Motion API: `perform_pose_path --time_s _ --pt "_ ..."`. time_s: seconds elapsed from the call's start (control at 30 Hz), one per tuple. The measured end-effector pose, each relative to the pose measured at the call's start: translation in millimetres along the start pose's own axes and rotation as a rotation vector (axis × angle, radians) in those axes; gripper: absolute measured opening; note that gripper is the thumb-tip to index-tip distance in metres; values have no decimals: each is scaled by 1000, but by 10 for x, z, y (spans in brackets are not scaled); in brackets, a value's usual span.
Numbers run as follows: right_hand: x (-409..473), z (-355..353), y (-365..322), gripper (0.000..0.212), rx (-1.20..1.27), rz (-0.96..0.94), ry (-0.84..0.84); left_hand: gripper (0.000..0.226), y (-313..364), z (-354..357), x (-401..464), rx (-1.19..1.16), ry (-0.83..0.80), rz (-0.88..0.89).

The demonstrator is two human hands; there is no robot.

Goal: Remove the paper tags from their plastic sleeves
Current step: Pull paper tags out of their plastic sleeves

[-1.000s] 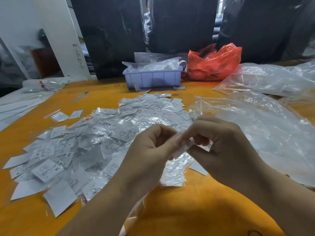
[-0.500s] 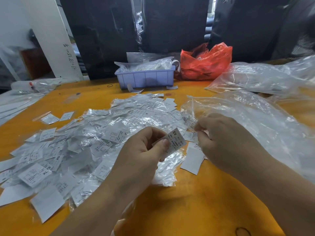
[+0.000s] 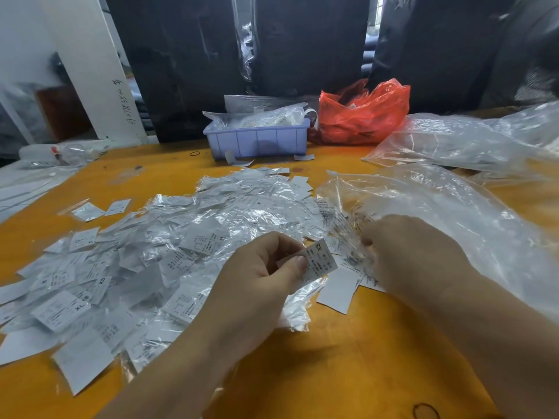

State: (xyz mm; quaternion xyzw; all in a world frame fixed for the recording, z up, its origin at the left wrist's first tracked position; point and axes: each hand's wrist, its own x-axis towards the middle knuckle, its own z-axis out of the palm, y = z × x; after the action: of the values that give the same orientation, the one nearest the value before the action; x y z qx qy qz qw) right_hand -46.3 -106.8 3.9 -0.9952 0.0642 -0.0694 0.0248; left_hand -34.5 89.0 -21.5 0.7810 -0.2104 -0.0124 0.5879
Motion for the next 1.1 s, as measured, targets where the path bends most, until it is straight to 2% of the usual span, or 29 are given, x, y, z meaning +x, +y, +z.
perform_pose_path --time_s 0.07,0.13,0.33,0.4,0.5,0.57,0.7,0.8,0.87,0.97,1.03,1.1 --pt "-5 -7 -39 23 -62 24 -76 6 7 7 -6 0 -12 0" --pt "-14 -31 -82 18 -86 28 -78 7 16 12 -14 4 -22 0" --pt "-34 -24 -133 30 -84 7 -8 9 32 13 -38 29 -25 11" --pt "-36 -34 -147 31 -93 -10 52 7 37 10 -41 34 -21 13" --pt "-47 -70 -188 19 -57 -67 196 19 39 4 -45 51 -10 14" --pt "-45 -64 -198 27 -2 -110 297 20 49 3 -48 65 -5 12" --pt "-61 -3 -181 32 346 -258 450 19 46 -5 -38 80 51 5" --pt "-52 39 -183 35 737 -249 341 18 40 -44 -27 26 103 -20" --pt "-49 27 -185 34 1053 -192 148 21 33 -70 -26 -6 122 -34" --pt "-61 -6 -207 22 1491 -112 -87 21 47 -94 -31 5 143 -21" --pt "-79 -15 -232 15 1616 -126 -178 20 56 -103 -30 38 169 -1" --pt "-96 -25 -253 20 1663 -146 -220 21 58 -107 -25 61 200 -4"
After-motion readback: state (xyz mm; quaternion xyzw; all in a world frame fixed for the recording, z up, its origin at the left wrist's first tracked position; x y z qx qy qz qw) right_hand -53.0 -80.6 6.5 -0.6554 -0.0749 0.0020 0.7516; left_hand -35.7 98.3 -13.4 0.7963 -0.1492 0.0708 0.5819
